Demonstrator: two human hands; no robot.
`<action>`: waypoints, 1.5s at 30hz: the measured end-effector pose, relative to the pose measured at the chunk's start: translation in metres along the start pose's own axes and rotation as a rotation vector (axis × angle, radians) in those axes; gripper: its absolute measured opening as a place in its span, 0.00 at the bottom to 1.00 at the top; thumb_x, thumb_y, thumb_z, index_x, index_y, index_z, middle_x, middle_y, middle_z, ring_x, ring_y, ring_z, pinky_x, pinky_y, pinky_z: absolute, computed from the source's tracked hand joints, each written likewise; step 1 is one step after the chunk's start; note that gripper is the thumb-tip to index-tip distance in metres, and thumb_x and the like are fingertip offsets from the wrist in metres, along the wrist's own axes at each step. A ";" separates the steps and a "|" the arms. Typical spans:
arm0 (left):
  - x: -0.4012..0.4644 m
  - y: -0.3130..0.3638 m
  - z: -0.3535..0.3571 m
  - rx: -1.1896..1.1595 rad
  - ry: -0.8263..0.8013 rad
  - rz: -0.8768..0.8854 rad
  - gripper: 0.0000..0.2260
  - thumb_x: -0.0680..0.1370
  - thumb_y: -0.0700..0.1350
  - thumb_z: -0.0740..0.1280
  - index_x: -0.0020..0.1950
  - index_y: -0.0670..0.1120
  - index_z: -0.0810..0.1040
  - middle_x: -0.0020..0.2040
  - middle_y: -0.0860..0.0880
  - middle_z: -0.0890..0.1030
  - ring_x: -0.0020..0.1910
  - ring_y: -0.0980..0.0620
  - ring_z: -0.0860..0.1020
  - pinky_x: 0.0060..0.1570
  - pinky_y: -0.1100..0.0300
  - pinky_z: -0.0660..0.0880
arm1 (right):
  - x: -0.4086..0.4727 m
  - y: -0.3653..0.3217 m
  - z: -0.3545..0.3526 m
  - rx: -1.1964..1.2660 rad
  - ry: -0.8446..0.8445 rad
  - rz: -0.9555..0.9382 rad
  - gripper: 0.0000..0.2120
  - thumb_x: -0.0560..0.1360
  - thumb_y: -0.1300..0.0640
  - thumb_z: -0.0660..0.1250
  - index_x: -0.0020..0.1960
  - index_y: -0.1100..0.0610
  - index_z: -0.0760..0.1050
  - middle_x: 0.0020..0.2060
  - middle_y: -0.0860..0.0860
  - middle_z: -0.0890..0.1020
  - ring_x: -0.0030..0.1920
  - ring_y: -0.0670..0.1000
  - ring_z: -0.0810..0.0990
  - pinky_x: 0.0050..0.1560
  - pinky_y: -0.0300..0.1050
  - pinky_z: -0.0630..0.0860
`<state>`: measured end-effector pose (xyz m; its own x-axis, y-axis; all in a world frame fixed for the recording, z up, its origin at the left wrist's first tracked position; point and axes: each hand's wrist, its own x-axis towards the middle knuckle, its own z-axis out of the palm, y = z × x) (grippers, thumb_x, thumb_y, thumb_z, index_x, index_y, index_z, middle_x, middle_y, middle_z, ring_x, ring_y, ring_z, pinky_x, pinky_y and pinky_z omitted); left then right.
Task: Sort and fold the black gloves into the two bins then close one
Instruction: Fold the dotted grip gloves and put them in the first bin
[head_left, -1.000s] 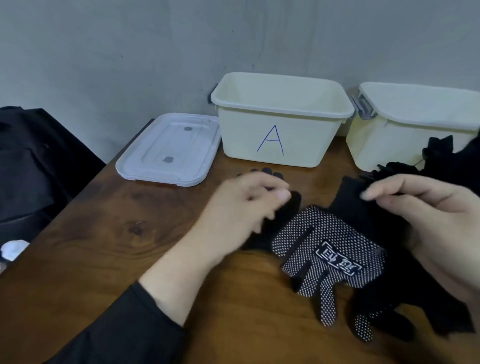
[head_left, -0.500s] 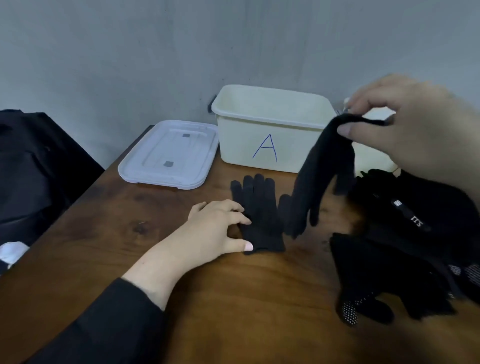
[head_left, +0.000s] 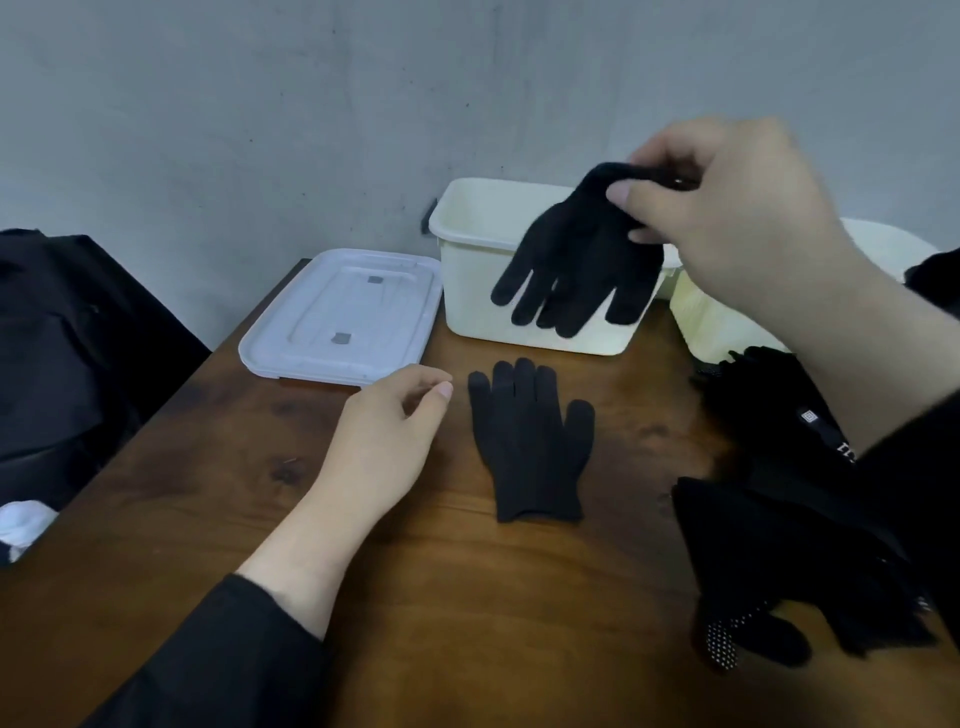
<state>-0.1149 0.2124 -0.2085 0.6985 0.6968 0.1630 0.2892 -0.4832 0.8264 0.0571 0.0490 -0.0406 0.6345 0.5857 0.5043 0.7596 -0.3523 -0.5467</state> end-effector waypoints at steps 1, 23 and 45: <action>0.001 0.000 0.000 0.007 0.003 -0.001 0.10 0.83 0.54 0.62 0.61 0.57 0.80 0.54 0.58 0.83 0.57 0.58 0.79 0.57 0.63 0.73 | -0.009 0.000 0.004 0.006 0.011 -0.048 0.02 0.78 0.52 0.70 0.48 0.49 0.81 0.38 0.45 0.84 0.38 0.43 0.82 0.42 0.33 0.75; 0.003 -0.010 0.030 0.375 -0.245 0.150 0.19 0.82 0.59 0.61 0.73 0.58 0.73 0.72 0.61 0.72 0.73 0.60 0.66 0.77 0.52 0.53 | -0.161 0.072 0.122 -0.187 -0.245 -0.272 0.10 0.79 0.47 0.67 0.53 0.49 0.86 0.45 0.42 0.79 0.45 0.46 0.76 0.52 0.47 0.74; -0.013 -0.015 0.017 0.438 -0.508 0.607 0.19 0.76 0.65 0.61 0.60 0.61 0.83 0.53 0.63 0.73 0.54 0.61 0.71 0.61 0.65 0.60 | -0.158 0.103 0.092 -0.110 -0.465 -0.266 0.12 0.77 0.46 0.70 0.60 0.44 0.82 0.54 0.36 0.75 0.57 0.39 0.71 0.63 0.41 0.64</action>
<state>-0.1169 0.2014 -0.2324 0.9869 -0.0111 0.1608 -0.0723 -0.9222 0.3799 0.0219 -0.0129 -0.2379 0.3075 0.9174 0.2528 0.9115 -0.2077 -0.3549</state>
